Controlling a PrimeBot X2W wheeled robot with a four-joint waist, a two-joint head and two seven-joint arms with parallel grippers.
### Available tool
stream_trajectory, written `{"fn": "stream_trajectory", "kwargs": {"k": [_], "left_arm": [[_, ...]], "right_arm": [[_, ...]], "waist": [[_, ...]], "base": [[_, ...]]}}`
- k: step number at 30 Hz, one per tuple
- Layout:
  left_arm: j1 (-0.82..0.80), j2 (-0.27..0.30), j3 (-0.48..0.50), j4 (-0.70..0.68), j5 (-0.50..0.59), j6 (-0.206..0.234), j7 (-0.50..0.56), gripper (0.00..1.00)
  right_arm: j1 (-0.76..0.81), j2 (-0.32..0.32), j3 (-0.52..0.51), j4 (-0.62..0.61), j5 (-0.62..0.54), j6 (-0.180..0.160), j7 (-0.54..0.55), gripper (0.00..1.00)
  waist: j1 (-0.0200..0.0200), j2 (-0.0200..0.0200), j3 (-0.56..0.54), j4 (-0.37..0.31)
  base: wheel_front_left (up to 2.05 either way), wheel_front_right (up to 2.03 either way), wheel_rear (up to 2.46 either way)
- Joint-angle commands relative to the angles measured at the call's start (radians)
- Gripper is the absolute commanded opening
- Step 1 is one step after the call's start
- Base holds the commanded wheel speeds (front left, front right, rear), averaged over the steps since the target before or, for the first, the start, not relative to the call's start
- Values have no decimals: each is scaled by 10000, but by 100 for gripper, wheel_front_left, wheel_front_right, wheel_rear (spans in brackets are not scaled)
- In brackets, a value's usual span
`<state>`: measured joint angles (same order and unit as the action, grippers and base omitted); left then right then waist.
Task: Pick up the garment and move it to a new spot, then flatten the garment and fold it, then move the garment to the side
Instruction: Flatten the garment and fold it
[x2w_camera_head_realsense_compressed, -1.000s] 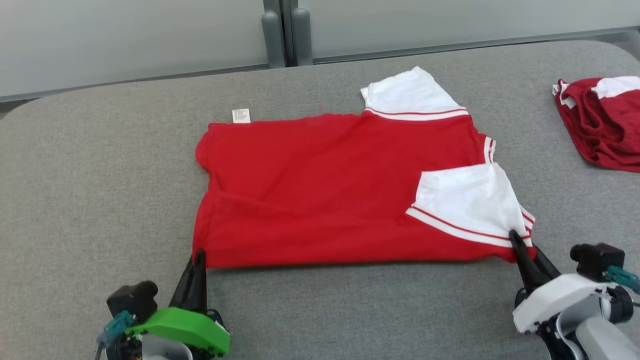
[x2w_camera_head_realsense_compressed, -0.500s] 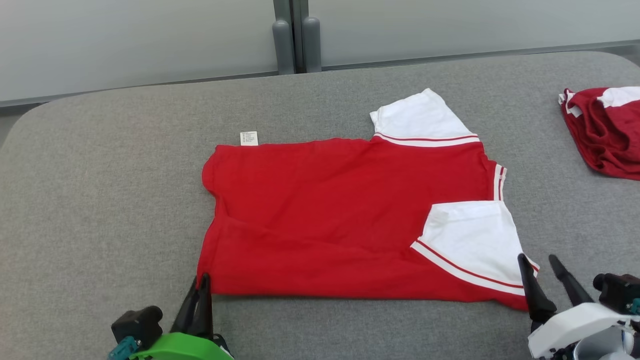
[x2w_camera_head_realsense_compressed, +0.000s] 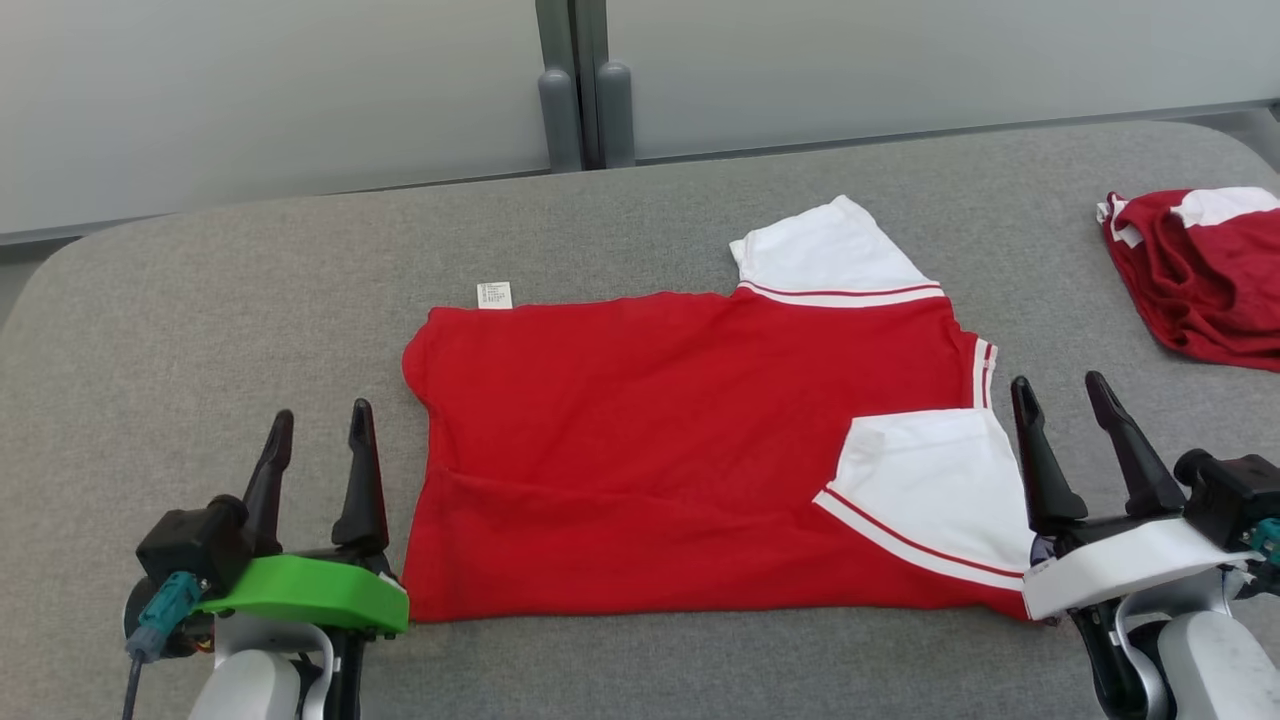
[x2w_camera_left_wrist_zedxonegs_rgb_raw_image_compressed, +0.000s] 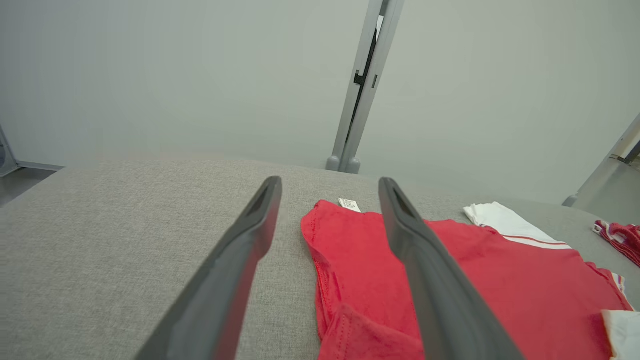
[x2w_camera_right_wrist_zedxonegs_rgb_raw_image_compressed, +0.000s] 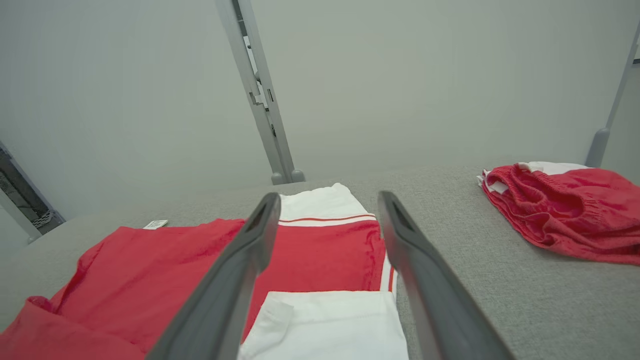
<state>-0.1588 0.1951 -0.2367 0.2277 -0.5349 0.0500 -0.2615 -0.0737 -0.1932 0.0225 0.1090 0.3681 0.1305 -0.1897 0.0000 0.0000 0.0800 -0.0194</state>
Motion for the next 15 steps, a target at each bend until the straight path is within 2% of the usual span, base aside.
{"fn": "stream_trajectory", "kwargs": {"k": [1, 15], "left_arm": [[-135, 117, 83, -42, 200, 48, -31, 100], [585, 423, 700, -150, 665, -135, -34, 100]], "right_arm": [[-130, 24, 77, -59, -137, 5, -119, 100], [609, 55, 73, -574, -804, 5, -496, 100]], "waist": [[0, 0, -106, -17], [0, 0, -818, 111]], "base": [[0, 0, 0], [0, 0, 0]]}}
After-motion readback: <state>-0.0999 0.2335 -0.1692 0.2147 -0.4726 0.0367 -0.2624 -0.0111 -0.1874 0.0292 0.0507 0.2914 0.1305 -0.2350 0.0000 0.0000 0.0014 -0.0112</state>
